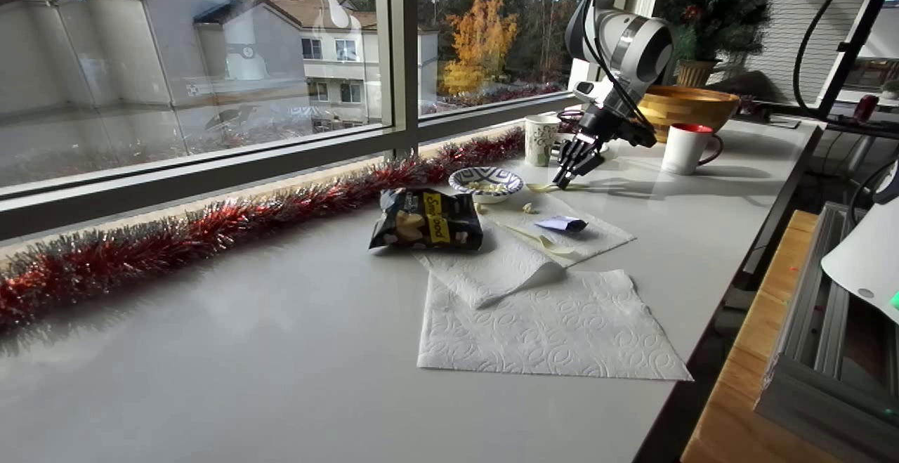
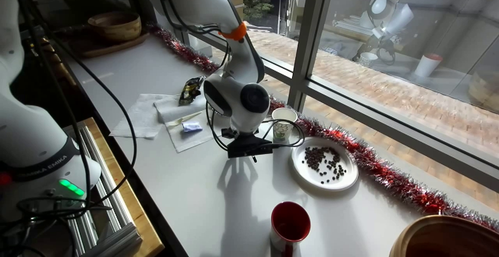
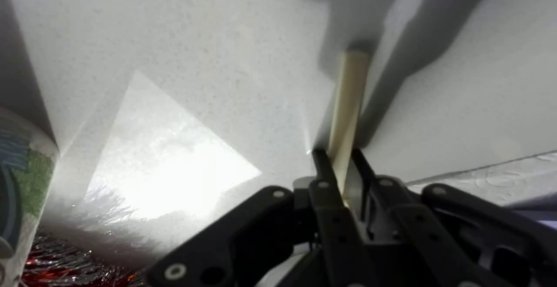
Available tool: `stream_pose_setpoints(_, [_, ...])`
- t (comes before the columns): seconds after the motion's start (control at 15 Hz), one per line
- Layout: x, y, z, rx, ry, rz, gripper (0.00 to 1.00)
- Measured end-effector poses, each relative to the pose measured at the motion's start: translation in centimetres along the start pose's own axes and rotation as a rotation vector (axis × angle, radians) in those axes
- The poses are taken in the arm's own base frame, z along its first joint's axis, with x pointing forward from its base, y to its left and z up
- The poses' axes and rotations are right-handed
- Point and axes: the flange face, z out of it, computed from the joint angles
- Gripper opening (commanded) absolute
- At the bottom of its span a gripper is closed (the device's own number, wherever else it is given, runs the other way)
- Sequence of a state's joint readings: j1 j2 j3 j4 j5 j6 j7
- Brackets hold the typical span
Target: Use the spoon to move the contents on the plate to the cup
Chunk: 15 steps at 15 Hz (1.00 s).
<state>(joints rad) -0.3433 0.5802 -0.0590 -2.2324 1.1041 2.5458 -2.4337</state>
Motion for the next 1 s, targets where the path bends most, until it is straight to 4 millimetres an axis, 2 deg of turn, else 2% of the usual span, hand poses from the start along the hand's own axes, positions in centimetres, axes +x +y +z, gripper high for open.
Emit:
stream_pose_setpoints(0.13, [0.2, -0.2, -0.3, -0.003, -0.003, 0.018, 0.05])
stream_pose_setpoints(0.27, [0.7, -0.6, -1.5, -0.017, -0.014, 0.071, 0.03])
stream_pose_setpoints(0.6, [2.8, -3.1, -8.2, -0.105, -0.132, 0.233, 0.04])
stream_pose_setpoints(0.8, [1.4, -5.1, -11.0, -0.127, -0.24, 0.336, 0.04])
stream_pose_setpoints(1.0, [-1.4, -5.4, -13.4, -0.156, -0.341, 0.463, 0.04])
